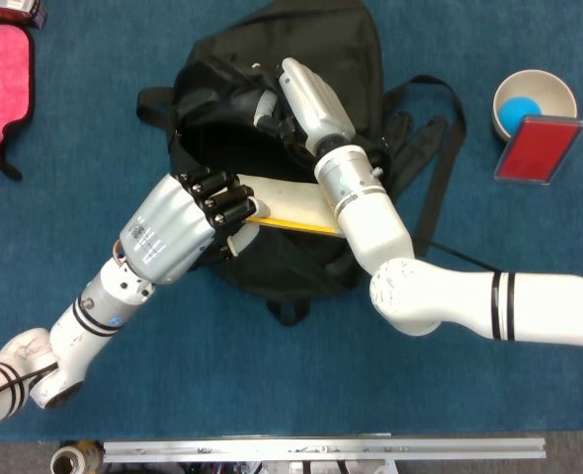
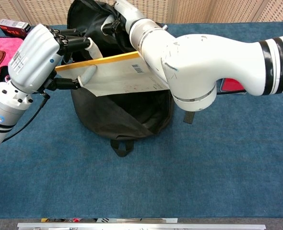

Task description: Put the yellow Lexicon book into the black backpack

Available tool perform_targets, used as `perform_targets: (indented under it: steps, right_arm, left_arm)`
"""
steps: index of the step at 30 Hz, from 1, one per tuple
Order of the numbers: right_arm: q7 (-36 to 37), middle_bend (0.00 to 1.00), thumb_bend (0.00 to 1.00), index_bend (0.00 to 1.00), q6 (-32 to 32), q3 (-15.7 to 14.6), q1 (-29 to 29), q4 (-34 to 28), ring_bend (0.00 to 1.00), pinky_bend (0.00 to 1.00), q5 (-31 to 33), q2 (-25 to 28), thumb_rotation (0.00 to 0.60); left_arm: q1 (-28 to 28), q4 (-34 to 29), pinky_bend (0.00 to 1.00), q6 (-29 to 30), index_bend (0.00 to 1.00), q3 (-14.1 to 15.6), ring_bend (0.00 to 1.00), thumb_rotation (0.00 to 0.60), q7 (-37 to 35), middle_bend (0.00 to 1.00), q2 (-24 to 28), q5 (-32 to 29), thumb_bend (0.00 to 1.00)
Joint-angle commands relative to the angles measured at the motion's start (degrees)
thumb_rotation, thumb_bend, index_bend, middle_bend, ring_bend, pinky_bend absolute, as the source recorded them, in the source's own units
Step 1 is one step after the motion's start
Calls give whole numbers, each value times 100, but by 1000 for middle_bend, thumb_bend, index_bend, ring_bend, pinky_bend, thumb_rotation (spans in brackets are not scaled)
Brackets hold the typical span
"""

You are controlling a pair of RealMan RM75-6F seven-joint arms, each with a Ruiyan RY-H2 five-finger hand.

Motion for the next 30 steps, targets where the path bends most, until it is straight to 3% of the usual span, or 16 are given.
perform_targets:
  steps: [1,30]
  right_arm:
    - [8,645,1000,633,12,-14,3,-1,651,867,13,6,600]
    - [199,645,1000,633,-40,-83,-44,-68,651,867,85,86,600]
  left_arm:
    - [-51,143,702,6,616,-40,521,600,40,618,-126,-23,494]
    - [-297,1555,702,-109,608,-150,521,600,208,617,-1162,-485,494]
